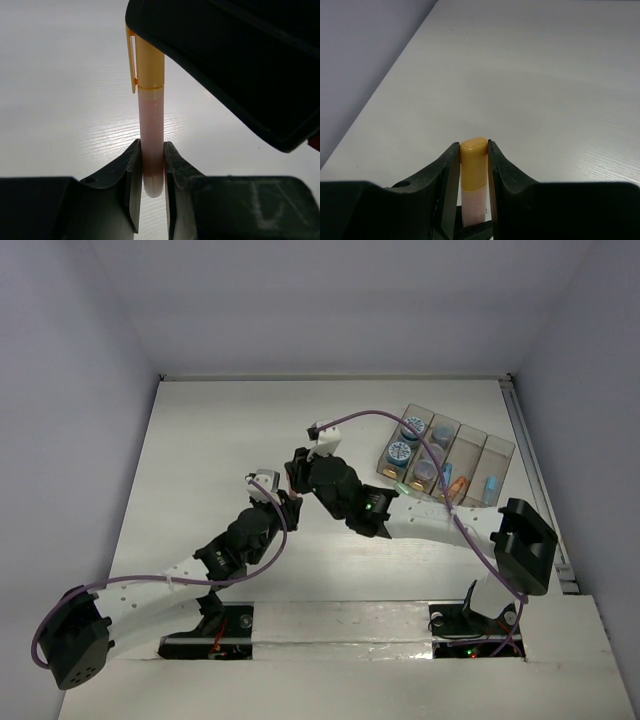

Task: Sort the stationery into containers
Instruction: Close the pen cap on the pen.

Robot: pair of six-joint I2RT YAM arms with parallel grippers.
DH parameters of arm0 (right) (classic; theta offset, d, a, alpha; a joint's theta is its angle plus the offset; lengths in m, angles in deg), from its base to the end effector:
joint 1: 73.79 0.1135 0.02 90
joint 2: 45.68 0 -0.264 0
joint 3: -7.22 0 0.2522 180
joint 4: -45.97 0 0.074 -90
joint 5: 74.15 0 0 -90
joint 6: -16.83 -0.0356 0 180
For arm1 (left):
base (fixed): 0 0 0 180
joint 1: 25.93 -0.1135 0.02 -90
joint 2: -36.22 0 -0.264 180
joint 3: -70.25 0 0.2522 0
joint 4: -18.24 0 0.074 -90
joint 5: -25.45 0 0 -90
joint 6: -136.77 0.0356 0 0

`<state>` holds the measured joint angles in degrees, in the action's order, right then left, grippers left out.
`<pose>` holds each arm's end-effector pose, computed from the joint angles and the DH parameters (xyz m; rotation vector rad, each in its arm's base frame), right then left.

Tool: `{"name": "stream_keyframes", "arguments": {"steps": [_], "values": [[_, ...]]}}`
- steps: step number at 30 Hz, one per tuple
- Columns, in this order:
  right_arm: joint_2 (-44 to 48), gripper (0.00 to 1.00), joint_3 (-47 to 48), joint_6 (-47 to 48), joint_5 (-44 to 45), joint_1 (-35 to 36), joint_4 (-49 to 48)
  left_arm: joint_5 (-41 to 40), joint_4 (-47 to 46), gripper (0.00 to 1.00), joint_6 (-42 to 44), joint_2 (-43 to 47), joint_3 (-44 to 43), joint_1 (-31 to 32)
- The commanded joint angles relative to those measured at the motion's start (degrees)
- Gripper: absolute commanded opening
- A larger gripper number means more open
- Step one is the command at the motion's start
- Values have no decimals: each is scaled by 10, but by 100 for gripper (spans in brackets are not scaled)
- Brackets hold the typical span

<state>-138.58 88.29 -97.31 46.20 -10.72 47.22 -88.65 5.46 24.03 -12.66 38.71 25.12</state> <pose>0.1891 0.3326 0.3018 -0.2302 1.7953 0.6218 0.1328 -0.1412 0.2287 0.0881 1.6797 -0.6331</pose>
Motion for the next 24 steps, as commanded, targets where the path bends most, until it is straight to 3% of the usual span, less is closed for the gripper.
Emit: {"name": "stream_keyframes", "arguments": {"steps": [1, 6, 14, 24], "values": [[19, 0, -9, 6, -69, 14, 40, -33, -36, 0, 12, 20, -48, -8], [10, 0, 12, 30, -146, 8, 93, -35, -11, 0, 23, 27, -63, -8], [-6, 0, 13, -4, -125, 8, 158, -85, 3, 0, 18, 29, -91, -8], [-20, 0, -59, -83, -121, 8, 112, -111, -39, 0, 49, 33, -129, -8]]}}
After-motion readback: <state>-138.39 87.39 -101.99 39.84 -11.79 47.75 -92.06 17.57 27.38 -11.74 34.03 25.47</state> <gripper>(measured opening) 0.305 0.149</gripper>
